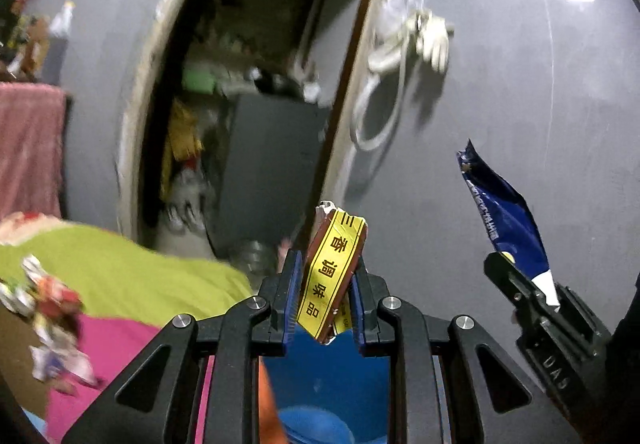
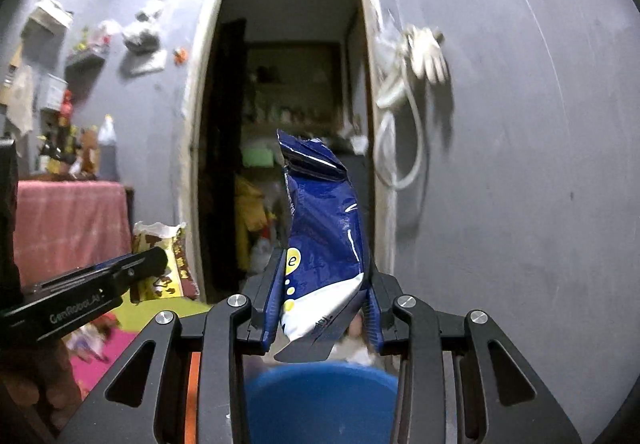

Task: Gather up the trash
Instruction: 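Open both tools over the blue bucket to drop the wrappers, then grasp the white paper scrap with the left tool while the right tool grasps the tan paper strip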

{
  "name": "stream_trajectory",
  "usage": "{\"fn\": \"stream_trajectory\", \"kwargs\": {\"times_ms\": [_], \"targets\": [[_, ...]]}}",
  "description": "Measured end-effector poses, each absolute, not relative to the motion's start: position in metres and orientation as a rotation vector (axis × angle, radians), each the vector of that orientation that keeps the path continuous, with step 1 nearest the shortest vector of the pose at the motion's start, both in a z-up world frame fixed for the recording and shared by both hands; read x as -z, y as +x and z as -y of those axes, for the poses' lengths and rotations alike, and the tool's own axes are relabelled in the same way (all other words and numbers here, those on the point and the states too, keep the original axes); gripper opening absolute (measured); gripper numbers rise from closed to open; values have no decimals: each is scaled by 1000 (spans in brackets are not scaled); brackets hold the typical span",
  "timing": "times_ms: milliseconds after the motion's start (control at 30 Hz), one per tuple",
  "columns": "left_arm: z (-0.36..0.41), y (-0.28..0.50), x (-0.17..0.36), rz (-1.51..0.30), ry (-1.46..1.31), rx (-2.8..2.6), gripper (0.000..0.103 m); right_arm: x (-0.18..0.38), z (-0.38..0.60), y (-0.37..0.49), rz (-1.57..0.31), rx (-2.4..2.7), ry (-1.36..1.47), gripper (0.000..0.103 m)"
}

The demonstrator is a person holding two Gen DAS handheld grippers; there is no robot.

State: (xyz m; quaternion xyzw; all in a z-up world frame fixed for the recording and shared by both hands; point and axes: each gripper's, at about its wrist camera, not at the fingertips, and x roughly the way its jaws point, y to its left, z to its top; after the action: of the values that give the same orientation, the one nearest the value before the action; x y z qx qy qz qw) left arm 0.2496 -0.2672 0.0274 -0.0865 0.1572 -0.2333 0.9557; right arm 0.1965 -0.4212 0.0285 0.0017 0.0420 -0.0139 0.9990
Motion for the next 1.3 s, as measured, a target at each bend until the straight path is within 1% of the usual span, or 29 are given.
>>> {"fn": "stream_trajectory", "kwargs": {"times_ms": [133,400,433,500,633,700,800,833,867,900,933,1000,1067,1100,1133,1167,1233,1300], "targets": [[287,276,-5,-426,-160,482,19,-3,443,210,-175,36,52,33],[303,298,27,-555,-135,492,20,27,464,233,-326,17,117,33],[305,299,31,-576,-132,491,24,29,466,236,-343,12,123,36],[303,300,37,-600,-142,484,27,34,467,239,-370,1,137,42],[297,303,44,-652,-171,469,27,36,468,244,-391,-7,143,42],[293,298,40,-647,-178,466,28,34,469,242,-382,-6,151,44],[280,286,26,-611,-194,466,42,24,467,234,-349,-3,155,49],[275,282,21,-594,-202,465,44,20,466,231,-333,-1,155,53],[268,277,16,-574,-209,461,44,15,464,226,-314,2,154,55],[260,271,10,-557,-215,456,45,10,462,221,-294,2,152,59],[255,267,5,-547,-218,451,49,4,460,215,-270,4,152,66],[236,255,-7,-504,-237,432,58,-8,454,206,-224,4,151,74],[220,246,-18,-465,-244,415,64,-21,445,196,-183,-2,138,75],[212,240,-24,-448,-243,408,69,-27,440,193,-168,-4,132,77],[204,236,-28,-435,-243,402,76,-32,436,190,-152,-9,127,81],[195,230,-33,-418,-246,393,79,-38,429,184,-131,-19,124,84],[174,218,-42,-379,-250,365,89,-48,418,177,-100,-37,122,92],[159,209,-49,-355,-247,340,91,-56,406,170,-77,-54,119,97]]}}
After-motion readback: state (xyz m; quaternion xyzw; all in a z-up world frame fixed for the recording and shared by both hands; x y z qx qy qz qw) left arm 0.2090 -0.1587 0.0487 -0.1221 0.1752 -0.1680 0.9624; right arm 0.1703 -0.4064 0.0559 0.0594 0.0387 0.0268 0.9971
